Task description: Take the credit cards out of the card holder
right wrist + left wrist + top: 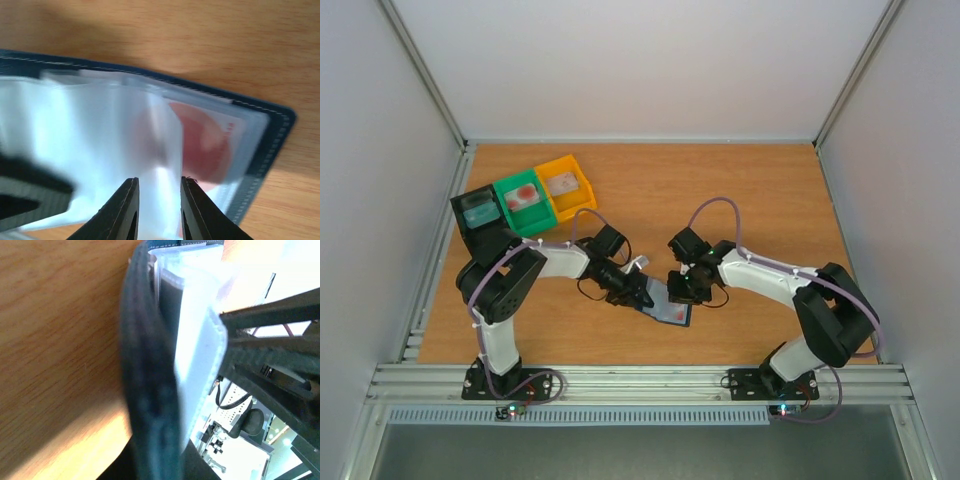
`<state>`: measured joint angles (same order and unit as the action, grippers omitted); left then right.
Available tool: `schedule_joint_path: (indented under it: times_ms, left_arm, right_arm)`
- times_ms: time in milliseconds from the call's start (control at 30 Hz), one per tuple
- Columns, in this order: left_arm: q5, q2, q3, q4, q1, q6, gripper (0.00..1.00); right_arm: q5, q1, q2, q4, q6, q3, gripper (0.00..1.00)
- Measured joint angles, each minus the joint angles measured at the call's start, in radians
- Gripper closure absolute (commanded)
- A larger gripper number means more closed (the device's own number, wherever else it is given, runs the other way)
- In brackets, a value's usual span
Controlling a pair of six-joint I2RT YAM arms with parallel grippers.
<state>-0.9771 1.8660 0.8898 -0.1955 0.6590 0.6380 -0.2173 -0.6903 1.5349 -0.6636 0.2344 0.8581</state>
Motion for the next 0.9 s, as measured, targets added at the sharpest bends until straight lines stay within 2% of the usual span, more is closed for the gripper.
schedule_joint_path:
  times_ms: [133, 300, 500, 633, 733, 900]
  left_arm:
    - [0.006, 0.0, -0.002, 0.008, 0.002, 0.016, 1.0]
    - [0.01, 0.0, -0.004, 0.017, 0.003, 0.027, 1.0]
    - [0.013, 0.0, -0.004, 0.021, 0.004, 0.028, 1.0]
    - [0.016, 0.0, -0.004, 0.021, 0.004, 0.028, 1.0]
    - [0.016, 0.0, -0.004, 0.021, 0.004, 0.028, 1.0]
    - [0.016, 0.0, -0.004, 0.021, 0.004, 0.028, 1.0]
  right_arm:
    - [-0.071, 0.0, -0.038, 0.066, 0.001, -0.018, 0.75]
    - [-0.081, 0.002, -0.098, 0.069, 0.013, -0.02, 0.7]
    - [0.042, 0.013, -0.152, -0.049, 0.035, 0.004, 0.75]
    - [0.167, 0.013, -0.1, -0.159, 0.039, 0.032, 0.76]
    - [0.244, 0.012, -0.025, -0.22, 0.035, 0.062, 0.72]
    - [0.261, -0.024, 0.083, -0.234, 0.018, 0.096, 0.65]
